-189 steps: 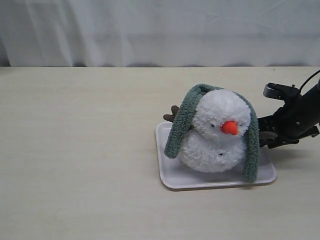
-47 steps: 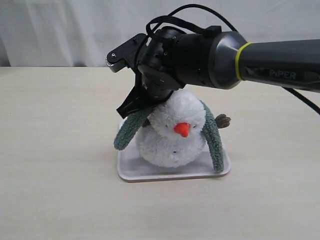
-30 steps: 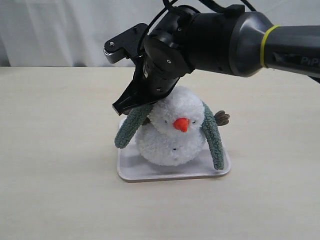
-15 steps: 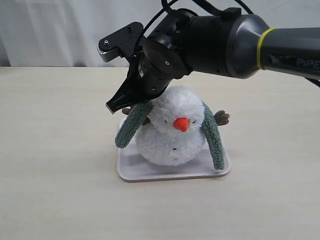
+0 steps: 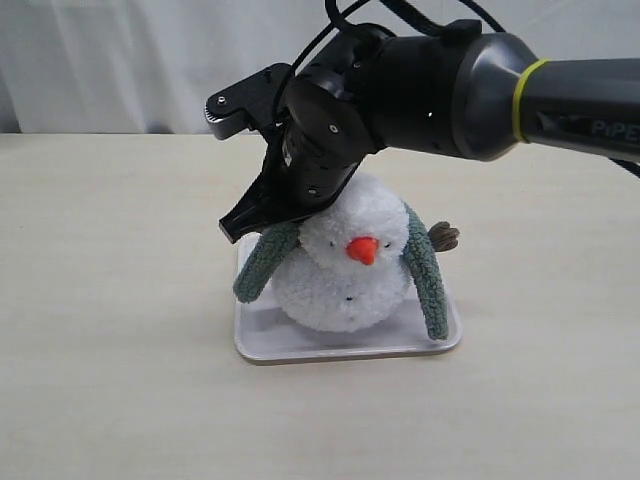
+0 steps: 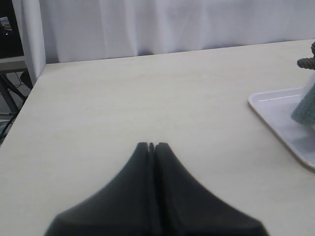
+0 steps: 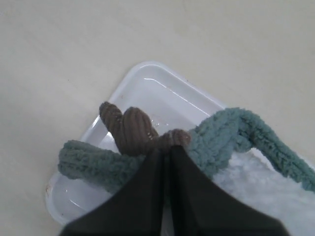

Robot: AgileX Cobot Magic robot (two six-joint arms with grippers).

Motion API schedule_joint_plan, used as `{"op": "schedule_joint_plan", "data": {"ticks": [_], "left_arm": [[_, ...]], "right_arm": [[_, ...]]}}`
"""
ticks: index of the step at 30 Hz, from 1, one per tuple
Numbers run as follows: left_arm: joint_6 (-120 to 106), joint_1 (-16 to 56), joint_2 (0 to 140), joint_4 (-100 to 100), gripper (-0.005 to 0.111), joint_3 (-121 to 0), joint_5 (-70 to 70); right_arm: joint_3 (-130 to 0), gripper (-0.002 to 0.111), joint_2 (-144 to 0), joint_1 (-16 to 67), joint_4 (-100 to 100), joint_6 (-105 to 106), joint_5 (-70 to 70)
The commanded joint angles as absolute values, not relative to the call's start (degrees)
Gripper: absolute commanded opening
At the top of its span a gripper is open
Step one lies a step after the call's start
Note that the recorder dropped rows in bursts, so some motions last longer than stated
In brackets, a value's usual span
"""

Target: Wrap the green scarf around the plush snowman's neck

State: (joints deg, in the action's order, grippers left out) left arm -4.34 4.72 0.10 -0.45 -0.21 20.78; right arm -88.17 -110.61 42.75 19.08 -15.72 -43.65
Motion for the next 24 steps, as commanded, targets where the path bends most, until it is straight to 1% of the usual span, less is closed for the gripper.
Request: {"op": "schedule_joint_plan", "data": {"ticks": [1,13,20,24], "left_arm": [[-4.2,4.6,0.0,-0.5,0.0,0.0,20.2],[-4.2,4.6,0.0,-0.5,0.0,0.0,20.2],[-4.2,4.6,0.0,-0.5,0.0,0.0,20.2],[-4.2,4.6,0.0,-0.5,0.0,0.0,20.2]], "right_arm": [[-87.7,0.004,-110.6,42.8,18.7,-15.6,-44.0],[-87.9,0.004,-110.3,42.8,17.8,-15.6,-38.8],[-87.8,0.004,-112.6,42.8,14.8,-14.0,-43.6],[-87.8,0.004,-112.6,42.8,9.9,-8.5,-47.2]]}}
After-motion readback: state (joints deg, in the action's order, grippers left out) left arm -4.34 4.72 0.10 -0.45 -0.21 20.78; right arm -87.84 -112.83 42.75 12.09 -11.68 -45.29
